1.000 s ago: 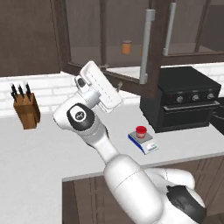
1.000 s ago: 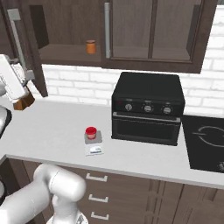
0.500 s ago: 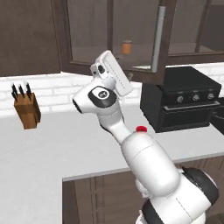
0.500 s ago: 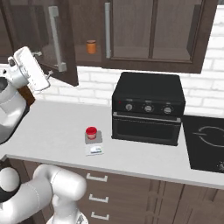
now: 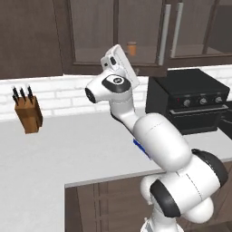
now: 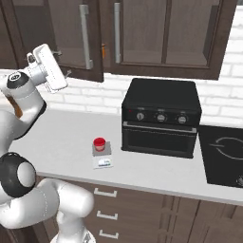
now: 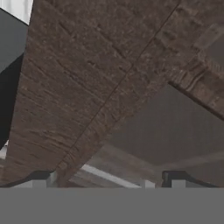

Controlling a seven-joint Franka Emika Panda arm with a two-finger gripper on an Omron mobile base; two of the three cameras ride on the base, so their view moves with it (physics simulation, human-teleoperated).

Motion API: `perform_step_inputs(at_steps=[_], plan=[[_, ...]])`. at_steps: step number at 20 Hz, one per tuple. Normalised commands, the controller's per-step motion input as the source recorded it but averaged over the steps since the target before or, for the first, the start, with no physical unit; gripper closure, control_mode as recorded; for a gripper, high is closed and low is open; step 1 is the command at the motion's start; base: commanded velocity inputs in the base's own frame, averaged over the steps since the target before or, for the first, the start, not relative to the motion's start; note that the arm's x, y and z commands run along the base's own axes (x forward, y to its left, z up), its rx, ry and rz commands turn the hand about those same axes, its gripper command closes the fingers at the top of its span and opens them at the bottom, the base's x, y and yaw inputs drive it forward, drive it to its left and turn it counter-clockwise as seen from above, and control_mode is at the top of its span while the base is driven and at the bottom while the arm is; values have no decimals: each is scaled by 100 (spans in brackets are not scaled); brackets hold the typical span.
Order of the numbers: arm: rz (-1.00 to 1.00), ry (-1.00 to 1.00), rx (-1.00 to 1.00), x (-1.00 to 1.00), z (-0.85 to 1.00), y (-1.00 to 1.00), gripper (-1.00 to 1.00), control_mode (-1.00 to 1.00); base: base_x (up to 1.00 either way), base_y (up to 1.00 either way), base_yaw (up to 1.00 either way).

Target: Pick the jam and place it on the digital scale for weighing, and close the cabinet.

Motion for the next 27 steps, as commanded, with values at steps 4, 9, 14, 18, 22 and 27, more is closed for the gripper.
perform_step_inputs(at_steps=[4,9,14,18,22,27], plan=[[6,1,4,56,0,-31,-100,-100,0,0,0],[5,0,3,49,0,-26,-100,-100,0,0,0],[6,0,2,36,0,-27,-100,-100,0,0,0],[5,0,3,34,0,-24,-100,-100,0,0,0],[5,0,4,23,0,-26,-100,-100,0,0,0],[2,0,3,0,4,-29,-100,-100,0,0,0]])
